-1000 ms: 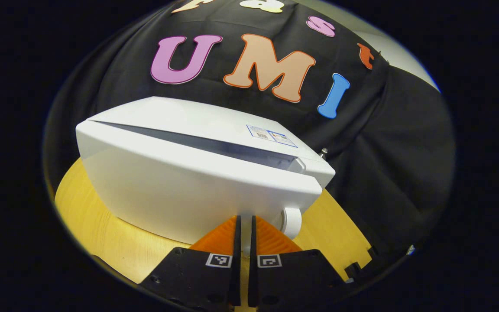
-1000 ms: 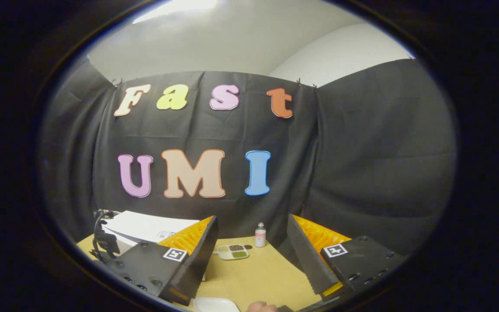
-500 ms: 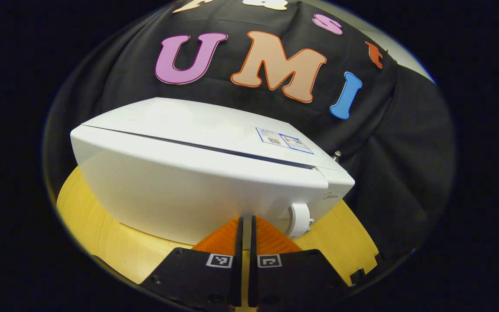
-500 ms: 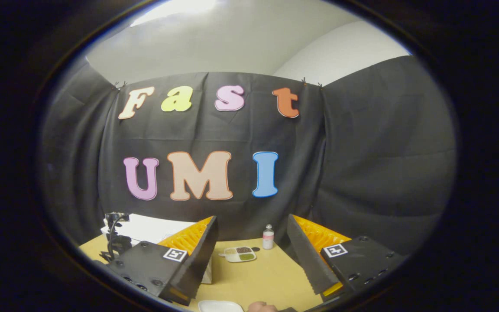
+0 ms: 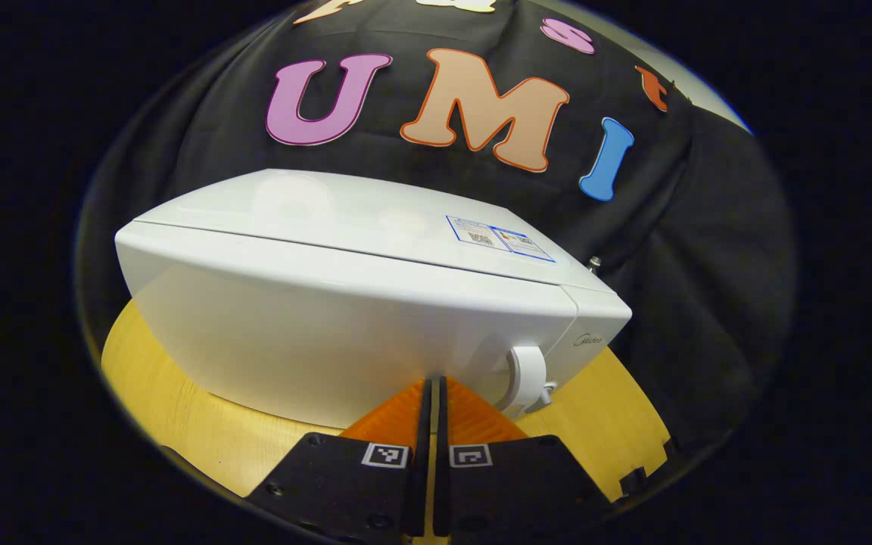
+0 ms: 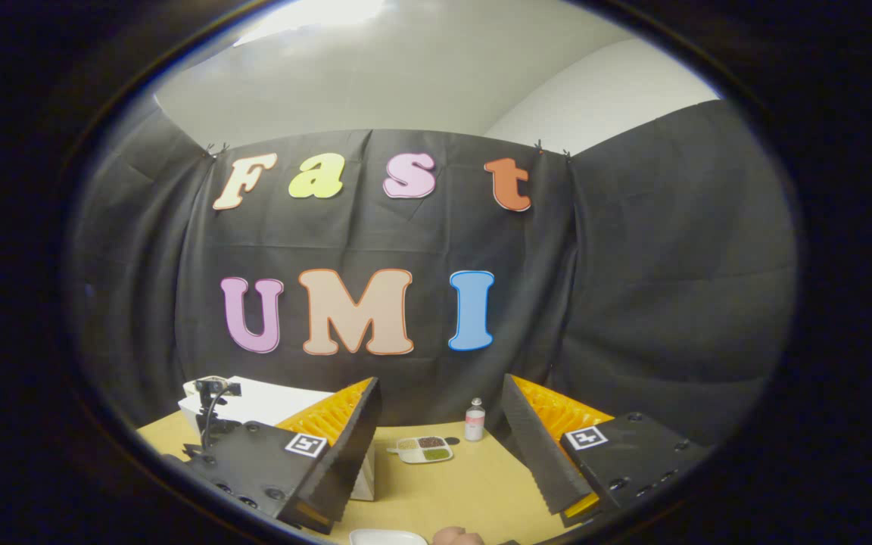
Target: Open the microwave oven with the left hand, put the food in, and close the microwave oven.
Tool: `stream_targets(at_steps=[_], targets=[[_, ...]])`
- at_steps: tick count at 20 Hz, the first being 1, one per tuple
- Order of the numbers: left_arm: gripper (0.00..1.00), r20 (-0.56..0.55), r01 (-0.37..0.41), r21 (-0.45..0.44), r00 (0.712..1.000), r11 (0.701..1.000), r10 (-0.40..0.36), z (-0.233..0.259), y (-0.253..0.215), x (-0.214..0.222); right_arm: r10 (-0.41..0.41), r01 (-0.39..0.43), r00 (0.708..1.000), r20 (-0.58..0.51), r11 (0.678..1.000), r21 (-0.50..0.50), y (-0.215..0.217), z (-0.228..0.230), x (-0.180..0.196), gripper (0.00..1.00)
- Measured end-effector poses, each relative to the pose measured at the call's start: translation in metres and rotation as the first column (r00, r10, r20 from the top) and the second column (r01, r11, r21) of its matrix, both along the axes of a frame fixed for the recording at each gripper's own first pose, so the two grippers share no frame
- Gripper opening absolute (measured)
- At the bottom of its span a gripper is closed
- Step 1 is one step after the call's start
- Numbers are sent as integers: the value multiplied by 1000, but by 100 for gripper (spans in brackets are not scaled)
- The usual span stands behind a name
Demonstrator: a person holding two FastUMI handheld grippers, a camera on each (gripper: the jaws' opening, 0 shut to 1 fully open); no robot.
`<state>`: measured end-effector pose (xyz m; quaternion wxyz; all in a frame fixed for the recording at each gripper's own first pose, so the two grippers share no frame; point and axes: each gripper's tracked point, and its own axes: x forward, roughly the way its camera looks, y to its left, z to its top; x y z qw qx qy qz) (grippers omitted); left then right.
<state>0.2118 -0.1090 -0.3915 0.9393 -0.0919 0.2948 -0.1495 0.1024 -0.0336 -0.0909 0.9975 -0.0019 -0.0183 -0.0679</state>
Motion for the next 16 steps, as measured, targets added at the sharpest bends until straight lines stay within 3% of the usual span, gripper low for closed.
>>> stream_targets(at_steps=[8, 14, 15, 16], targets=[[7, 142, 52, 8, 989, 999, -52, 59, 10, -29, 14, -14, 1000, -8, 1000, -1, 13, -3, -7, 88], [6, 359, 7, 53, 933, 999, -25, 161, 60, -70, 69, -69, 997, -20, 998, 7, 34, -7, -12, 88], [0, 391, 8, 54, 920, 999, -28, 179, 65, -78, 80, -79, 997, -23, 997, 10, 39, -7, -14, 89], [18, 425, 0, 55, 905, 998, -23, 195, 71, -87, 90, -90, 996, -24, 996, 14, 42, -7, -16, 88]])
